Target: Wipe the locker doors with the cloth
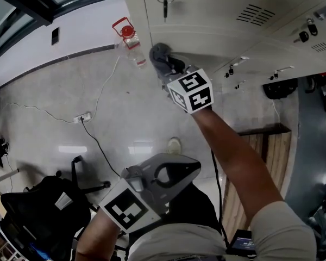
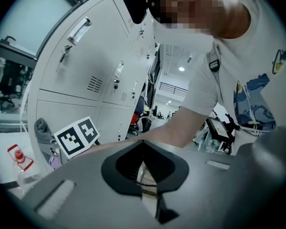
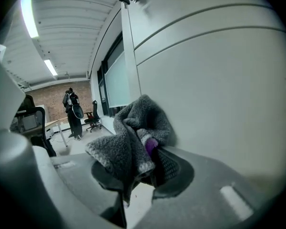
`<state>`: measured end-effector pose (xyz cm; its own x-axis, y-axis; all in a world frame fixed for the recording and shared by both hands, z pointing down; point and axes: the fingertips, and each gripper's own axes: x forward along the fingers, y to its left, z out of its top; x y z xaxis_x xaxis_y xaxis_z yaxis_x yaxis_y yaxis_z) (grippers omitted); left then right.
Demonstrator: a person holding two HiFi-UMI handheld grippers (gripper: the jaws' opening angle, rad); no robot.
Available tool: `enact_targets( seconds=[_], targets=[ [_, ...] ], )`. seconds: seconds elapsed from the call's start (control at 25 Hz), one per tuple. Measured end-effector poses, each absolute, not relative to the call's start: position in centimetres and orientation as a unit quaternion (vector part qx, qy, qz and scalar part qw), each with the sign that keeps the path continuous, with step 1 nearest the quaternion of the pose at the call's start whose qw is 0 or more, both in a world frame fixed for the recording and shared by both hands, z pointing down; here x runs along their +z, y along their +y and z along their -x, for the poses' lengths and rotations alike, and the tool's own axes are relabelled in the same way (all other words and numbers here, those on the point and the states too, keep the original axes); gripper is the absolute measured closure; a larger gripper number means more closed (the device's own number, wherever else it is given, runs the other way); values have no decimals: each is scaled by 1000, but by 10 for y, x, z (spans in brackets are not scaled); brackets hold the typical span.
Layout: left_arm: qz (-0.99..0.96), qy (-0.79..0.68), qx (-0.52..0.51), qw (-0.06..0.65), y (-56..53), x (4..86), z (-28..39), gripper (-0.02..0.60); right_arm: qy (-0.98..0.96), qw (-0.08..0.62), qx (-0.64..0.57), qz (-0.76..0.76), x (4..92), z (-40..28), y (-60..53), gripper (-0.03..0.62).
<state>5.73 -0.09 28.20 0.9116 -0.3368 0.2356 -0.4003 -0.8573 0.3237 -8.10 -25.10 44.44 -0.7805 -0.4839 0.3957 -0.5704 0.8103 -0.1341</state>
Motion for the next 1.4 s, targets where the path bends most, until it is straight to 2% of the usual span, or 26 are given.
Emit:
enact_targets(
  seconds=[0.16, 0.32, 0.76, 0.96, 1.12, 1.4],
  targets=[
    [-961, -184, 85, 187, 0, 285, -61, 577, -938, 178, 131, -265, 447, 86, -246, 490],
    [-964, -170, 87, 185, 1, 286, -66, 578, -939, 175, 128, -268, 445, 61, -233, 488],
    [-972, -127, 86, 180, -1, 291, -94, 577, -890, 173, 143, -397, 457, -95, -250, 489],
    [-971, -94, 73, 205, -2, 301, -110, 578, -866, 180, 151, -442, 471, -141, -269, 490],
    [-961, -89, 61, 254, -16, 333, -107, 577, -856, 183, 163, -455, 483, -154, -279, 490],
    [-946, -122, 88, 286, -45, 395, -81, 577, -858, 199, 169, -442, 501, -143, -289, 490]
  ],
)
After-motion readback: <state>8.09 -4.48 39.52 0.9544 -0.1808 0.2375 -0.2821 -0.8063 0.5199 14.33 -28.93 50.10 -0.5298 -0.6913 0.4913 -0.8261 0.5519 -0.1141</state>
